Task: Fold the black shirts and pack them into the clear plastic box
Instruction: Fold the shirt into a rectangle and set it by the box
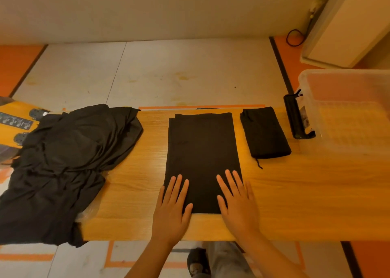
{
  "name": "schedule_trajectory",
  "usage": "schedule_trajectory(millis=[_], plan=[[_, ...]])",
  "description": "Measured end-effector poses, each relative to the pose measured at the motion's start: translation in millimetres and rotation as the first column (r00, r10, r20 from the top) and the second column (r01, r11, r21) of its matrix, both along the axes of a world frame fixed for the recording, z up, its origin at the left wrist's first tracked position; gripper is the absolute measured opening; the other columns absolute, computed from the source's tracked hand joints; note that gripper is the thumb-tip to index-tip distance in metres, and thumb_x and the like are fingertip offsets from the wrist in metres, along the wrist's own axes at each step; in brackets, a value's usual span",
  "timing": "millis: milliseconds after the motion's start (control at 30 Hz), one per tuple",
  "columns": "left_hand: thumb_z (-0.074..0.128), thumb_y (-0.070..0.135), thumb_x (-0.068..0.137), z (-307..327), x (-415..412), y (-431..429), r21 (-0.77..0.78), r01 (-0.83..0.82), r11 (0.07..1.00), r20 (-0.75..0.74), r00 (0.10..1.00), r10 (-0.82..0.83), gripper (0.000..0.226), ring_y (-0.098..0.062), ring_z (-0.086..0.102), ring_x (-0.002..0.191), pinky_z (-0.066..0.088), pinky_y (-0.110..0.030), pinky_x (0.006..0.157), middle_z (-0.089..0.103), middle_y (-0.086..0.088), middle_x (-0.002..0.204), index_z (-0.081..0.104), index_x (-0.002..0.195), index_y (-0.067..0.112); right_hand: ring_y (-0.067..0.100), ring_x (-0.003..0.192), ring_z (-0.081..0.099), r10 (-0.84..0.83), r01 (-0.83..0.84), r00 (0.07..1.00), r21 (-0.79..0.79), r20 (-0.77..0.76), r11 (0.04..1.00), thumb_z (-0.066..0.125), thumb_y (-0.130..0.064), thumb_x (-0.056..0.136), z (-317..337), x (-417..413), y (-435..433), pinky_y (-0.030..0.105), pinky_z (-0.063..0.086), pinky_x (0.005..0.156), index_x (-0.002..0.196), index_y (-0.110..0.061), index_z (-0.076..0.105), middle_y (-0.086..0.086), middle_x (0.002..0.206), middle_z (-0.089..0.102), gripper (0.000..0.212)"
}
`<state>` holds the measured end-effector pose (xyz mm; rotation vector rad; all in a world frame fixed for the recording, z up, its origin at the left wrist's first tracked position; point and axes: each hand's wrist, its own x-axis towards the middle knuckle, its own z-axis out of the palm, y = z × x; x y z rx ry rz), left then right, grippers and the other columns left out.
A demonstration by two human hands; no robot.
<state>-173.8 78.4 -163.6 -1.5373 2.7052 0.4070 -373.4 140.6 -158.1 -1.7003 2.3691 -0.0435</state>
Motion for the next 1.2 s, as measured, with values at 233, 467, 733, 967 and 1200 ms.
schedule_trajectory(millis=[233, 467, 733, 967, 1200], plan=[[0.019, 0.048, 0.101, 2.7, 21.9, 20.4, 0.1, -0.018, 0.995, -0.034, 0.999, 0.022, 0.061, -0.017, 0.004, 0.15, 0.005, -0.036, 0.119, 0.015, -0.003, 0.162, 0.021, 0.153, 0.015, 0.022, 0.147, 0.013, -0.055, 0.054, 0.998, 0.05, 0.03, 0.997, 0.003, -0.051, 0.1, 2.5, -19.2, 26.9, 0.039, 0.004, 0.117, 0.15, -0.028, 0.026, 0.005, 0.158, 0.024, 0.059], [0.02, 0.057, 0.096, 35.7, 4.7, -14.5, 0.084, -0.033, 0.996, -0.302, 0.952, 0.056, 0.065, -0.007, -0.012, 0.148, -0.001, -0.036, 0.121, -0.004, 0.01, 0.162, 0.008, 0.154, 0.029, 0.011, 0.147, -0.007, 0.007, -0.001, 0.991, -0.044, 0.134, 0.999, -0.008, -0.062, 0.092, 14.9, -36.1, 9.2, 0.033, 0.002, 0.119, 0.151, -0.033, 0.008, -0.007, 0.16, 0.005, 0.068], [0.006, 0.044, 0.096, 25.9, -87.9, -90.7, 0.003, -0.006, 1.0, -0.164, 0.986, 0.006, 0.061, -0.006, -0.017, 0.146, -0.01, -0.031, 0.12, -0.005, 0.004, 0.162, -0.001, 0.152, 0.022, 0.016, 0.146, -0.016, 0.171, -0.171, 0.985, -0.031, 0.009, 0.985, 0.025, -0.03, 0.104, 31.5, -10.1, -120.5, 0.036, -0.012, 0.116, 0.15, -0.024, -0.006, -0.003, 0.16, -0.011, 0.055], [0.013, 0.049, 0.094, -0.4, -77.4, -104.7, -0.018, -0.168, 0.986, -0.051, 0.985, 0.167, 0.065, -0.013, -0.01, 0.149, -0.003, -0.038, 0.121, -0.001, 0.001, 0.162, 0.007, 0.154, 0.024, 0.018, 0.147, 0.01, 0.037, -0.039, 0.999, -0.06, -0.028, 0.997, 0.027, -0.043, 0.098, -2.4, -26.5, -122.7, 0.043, 0.006, 0.12, 0.15, -0.031, 0.021, 0.001, 0.159, 0.019, 0.054], [0.017, 0.052, 0.096, -1.6, -78.9, -104.9, -0.029, -0.374, 0.927, -0.035, 0.927, 0.373, 0.067, -0.017, -0.001, 0.15, 0.005, -0.042, 0.12, 0.008, -0.004, 0.162, 0.011, 0.153, 0.016, 0.02, 0.148, -0.004, -0.145, 0.145, 0.988, -0.004, -0.046, 0.989, 0.034, -0.047, 0.099, -1.5, -51.8, -115.9, 0.037, 0.001, 0.116, 0.152, -0.028, 0.01, 0.001, 0.159, 0.0, 0.061]])
